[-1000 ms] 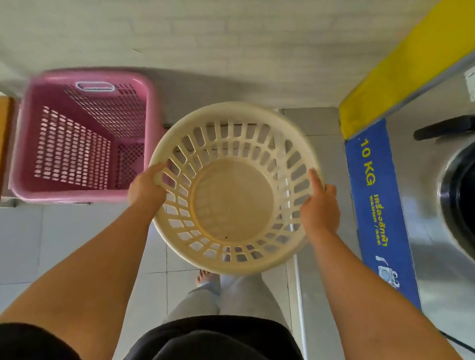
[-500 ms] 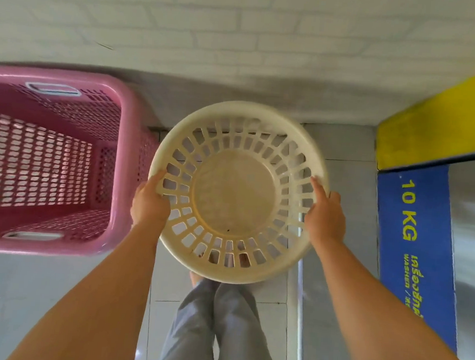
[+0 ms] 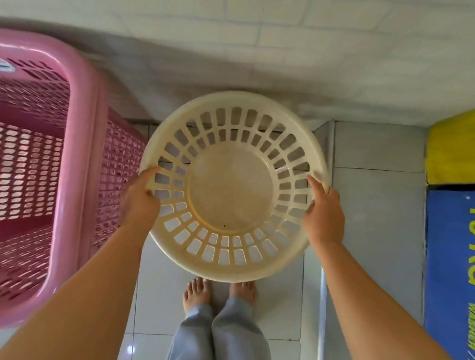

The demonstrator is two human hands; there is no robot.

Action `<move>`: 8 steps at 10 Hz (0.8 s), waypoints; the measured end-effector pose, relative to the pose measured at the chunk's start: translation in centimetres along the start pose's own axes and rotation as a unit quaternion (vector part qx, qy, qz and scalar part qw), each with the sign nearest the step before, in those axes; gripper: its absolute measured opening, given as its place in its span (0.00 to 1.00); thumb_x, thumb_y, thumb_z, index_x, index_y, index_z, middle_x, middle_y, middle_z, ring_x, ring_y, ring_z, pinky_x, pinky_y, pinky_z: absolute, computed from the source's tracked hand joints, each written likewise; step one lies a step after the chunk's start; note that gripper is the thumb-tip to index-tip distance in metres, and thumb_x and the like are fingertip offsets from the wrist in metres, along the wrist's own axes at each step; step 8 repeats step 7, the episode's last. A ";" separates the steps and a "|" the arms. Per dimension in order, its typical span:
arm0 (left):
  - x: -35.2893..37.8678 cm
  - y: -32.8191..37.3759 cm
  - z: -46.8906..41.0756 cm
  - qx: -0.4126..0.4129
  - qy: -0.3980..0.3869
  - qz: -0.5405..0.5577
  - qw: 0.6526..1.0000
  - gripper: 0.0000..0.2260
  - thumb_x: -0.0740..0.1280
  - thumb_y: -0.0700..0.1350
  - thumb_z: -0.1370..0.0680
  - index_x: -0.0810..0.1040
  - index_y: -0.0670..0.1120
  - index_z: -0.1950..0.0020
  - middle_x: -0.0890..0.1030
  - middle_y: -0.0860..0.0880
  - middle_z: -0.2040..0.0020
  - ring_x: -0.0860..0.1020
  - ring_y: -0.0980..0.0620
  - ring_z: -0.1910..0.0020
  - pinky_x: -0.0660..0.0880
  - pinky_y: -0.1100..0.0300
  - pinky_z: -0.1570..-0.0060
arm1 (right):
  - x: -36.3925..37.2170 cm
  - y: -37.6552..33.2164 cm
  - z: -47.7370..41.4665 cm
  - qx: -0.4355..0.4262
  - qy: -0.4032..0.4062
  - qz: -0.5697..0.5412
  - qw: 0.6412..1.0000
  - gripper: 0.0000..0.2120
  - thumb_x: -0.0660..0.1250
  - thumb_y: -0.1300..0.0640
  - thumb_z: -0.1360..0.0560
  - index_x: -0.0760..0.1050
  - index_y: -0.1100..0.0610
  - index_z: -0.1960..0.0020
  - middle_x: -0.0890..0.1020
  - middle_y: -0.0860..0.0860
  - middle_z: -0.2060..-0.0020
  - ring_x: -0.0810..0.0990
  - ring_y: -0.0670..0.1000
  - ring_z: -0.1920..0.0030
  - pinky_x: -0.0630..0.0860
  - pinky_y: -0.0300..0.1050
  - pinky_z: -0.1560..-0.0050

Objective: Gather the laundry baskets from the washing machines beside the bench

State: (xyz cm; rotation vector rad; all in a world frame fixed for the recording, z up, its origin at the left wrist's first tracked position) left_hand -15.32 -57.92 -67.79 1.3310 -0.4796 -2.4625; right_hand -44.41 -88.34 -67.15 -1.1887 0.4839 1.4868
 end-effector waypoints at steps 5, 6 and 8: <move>4.5 1.4 0.0 0.074 -0.165 -0.130 0.975 0.30 0.60 0.51 0.20 0.47 0.65 0.24 0.38 0.52 0.21 0.44 0.44 0.21 0.54 0.40 0.26 | 1.1 -1.3 1.0 -0.004 -0.077 0.053 0.996 0.29 0.56 0.50 0.18 0.49 0.48 0.21 0.46 0.55 0.21 0.55 0.58 0.22 0.64 0.55 0.28; 1.4 4.8 3.0 0.135 -0.133 -0.221 0.957 0.29 0.54 0.54 0.18 0.42 0.57 0.22 0.38 0.49 0.20 0.41 0.45 0.22 0.47 0.42 0.25 | -2.0 -5.5 4.5 -0.071 -0.060 0.080 0.992 0.28 0.53 0.50 0.18 0.49 0.51 0.21 0.50 0.56 0.21 0.53 0.56 0.22 0.60 0.52 0.25; -2.8 8.4 7.1 0.212 -0.081 -0.226 0.947 0.27 0.50 0.52 0.18 0.44 0.49 0.21 0.42 0.46 0.20 0.42 0.46 0.21 0.45 0.46 0.24 | -5.4 -9.7 8.9 -0.140 -0.040 0.086 0.986 0.27 0.51 0.49 0.17 0.49 0.52 0.21 0.52 0.54 0.21 0.52 0.54 0.21 0.56 0.50 0.24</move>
Point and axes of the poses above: each hand's wrist, its own z-axis away from the middle knuckle, its own x-axis out of the palm, y = z × x, the point moved 10 cm from there along -z, towards the middle knuckle
